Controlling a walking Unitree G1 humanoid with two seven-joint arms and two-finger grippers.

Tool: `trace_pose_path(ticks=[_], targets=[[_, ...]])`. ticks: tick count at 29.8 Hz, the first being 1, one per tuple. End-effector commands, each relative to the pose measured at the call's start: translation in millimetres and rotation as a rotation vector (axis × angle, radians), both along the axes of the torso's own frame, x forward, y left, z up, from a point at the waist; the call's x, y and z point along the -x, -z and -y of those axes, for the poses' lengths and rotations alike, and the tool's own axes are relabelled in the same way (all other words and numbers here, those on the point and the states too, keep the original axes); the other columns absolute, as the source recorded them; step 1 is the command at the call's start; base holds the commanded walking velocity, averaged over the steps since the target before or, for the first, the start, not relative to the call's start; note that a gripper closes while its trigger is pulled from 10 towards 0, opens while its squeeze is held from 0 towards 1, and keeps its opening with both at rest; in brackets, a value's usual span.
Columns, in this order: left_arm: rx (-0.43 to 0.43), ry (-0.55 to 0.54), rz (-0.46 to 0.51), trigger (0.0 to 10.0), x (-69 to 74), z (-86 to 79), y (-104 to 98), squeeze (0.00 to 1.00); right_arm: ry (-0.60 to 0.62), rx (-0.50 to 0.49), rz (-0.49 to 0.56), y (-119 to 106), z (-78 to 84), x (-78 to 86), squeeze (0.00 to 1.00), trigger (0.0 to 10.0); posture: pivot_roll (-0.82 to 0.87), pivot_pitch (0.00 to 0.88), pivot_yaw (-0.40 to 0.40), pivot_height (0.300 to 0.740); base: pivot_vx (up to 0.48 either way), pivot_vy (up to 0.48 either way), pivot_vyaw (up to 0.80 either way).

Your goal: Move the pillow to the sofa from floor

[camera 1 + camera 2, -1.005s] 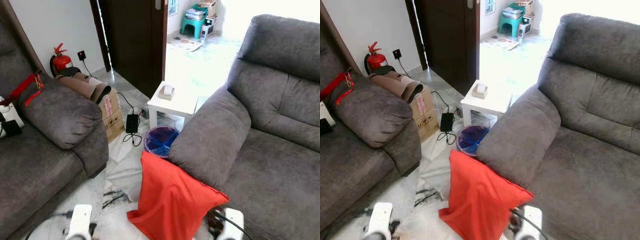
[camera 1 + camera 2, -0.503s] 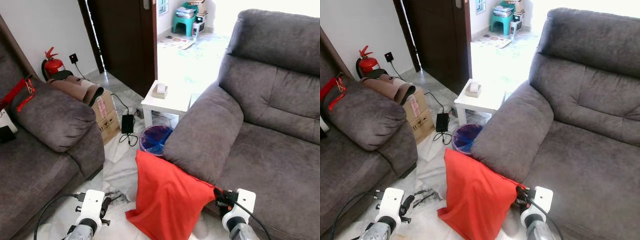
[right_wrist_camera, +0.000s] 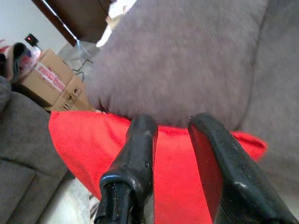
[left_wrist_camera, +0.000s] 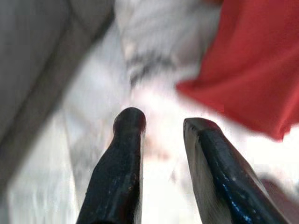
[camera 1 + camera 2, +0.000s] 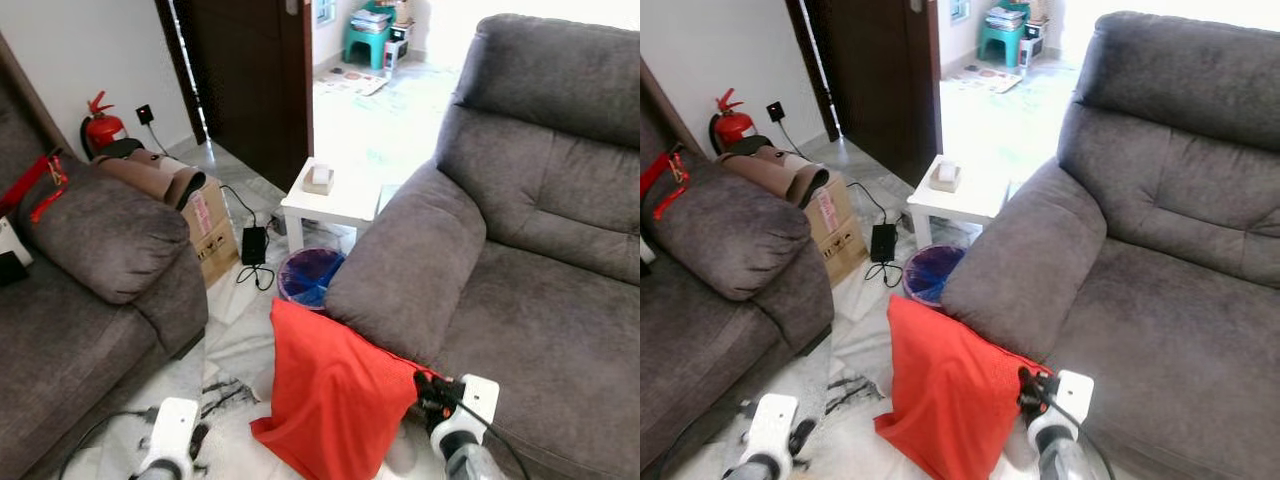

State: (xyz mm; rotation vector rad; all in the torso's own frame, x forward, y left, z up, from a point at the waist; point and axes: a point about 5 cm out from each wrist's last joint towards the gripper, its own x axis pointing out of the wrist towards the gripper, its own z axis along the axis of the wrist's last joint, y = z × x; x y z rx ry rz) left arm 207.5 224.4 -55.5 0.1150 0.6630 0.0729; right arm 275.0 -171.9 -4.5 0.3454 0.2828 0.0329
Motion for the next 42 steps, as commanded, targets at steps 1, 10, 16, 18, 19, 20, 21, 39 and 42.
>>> trace_pose_path(ticks=[1, 10, 16, 18, 19, 20, 21, 39, 42], targets=[[0.009, -0.029, -0.074, 10.0, 14.1, -3.6, 9.2, 0.00, -0.002, -0.001, -0.009, 1.6, -3.6, 1.0, 0.00, 10.0, 0.01, 0.152, 0.060, 0.740, 0.000, 0.000, 0.00], [0.009, -0.037, -0.139, 10.0, 20.8, -1.6, 15.4, 0.00, -0.022, 0.010, -0.011, 0.8, -8.9, -1.0, 0.00, 10.0, 0.01, 0.161, 0.054, 0.740, 0.000, 0.000, 0.00], [-0.036, 0.038, -0.108, 10.0, 6.0, 0.6, 7.7, 0.00, -0.020, -0.001, -0.010, -1.0, -10.5, -3.6, 0.00, 10.0, 0.01, 0.161, 0.049, 0.740, 0.000, 0.000, 0.00], [-0.047, 0.039, -0.038, 10.0, -9.7, -1.4, -3.1, 0.00, -0.035, 0.003, -0.008, -1.9, -12.3, -4.9, 0.00, 10.0, 0.02, 0.159, 0.046, 0.740, 0.000, 0.000, 0.00], [-0.047, 0.039, -0.038, 10.0, -9.7, -1.4, -3.1, 0.00, -0.035, 0.003, -0.008, -1.9, -12.3, -4.9, 0.00, 10.0, 0.02, 0.159, 0.046, 0.740, 0.000, 0.000, 0.00], [-0.049, 0.030, 0.000, 10.0, -18.6, -3.5, -9.8, 0.00, -0.036, 0.003, -0.008, -2.1, -12.7, -5.2, 0.00, 10.0, 0.02, 0.158, 0.046, 0.740, 0.000, 0.000, 0.00], [-0.049, 0.028, 0.025, 10.0, -23.9, -4.4, -14.0, 0.00, -0.037, 0.003, -0.009, -2.1, -12.8, -5.3, 0.00, 10.0, 0.02, 0.158, 0.046, 0.740, 0.000, 0.000, 0.00], [-0.167, -0.050, 0.065, 10.0, -32.7, -30.6, -28.1, 0.00, -0.060, 0.020, -0.005, -3.4, -15.3, -7.0, 0.00, 10.0, 0.02, 0.158, 0.047, 0.740, 0.000, 0.000, 0.00], [-0.370, 0.113, 0.091, 10.0, -41.6, -28.7, -36.4, 0.00, -0.063, 0.020, -0.005, -3.3, -15.9, -6.9, 0.00, 10.0, 0.02, 0.156, 0.049, 0.740, 0.000, 0.000, 0.00]])
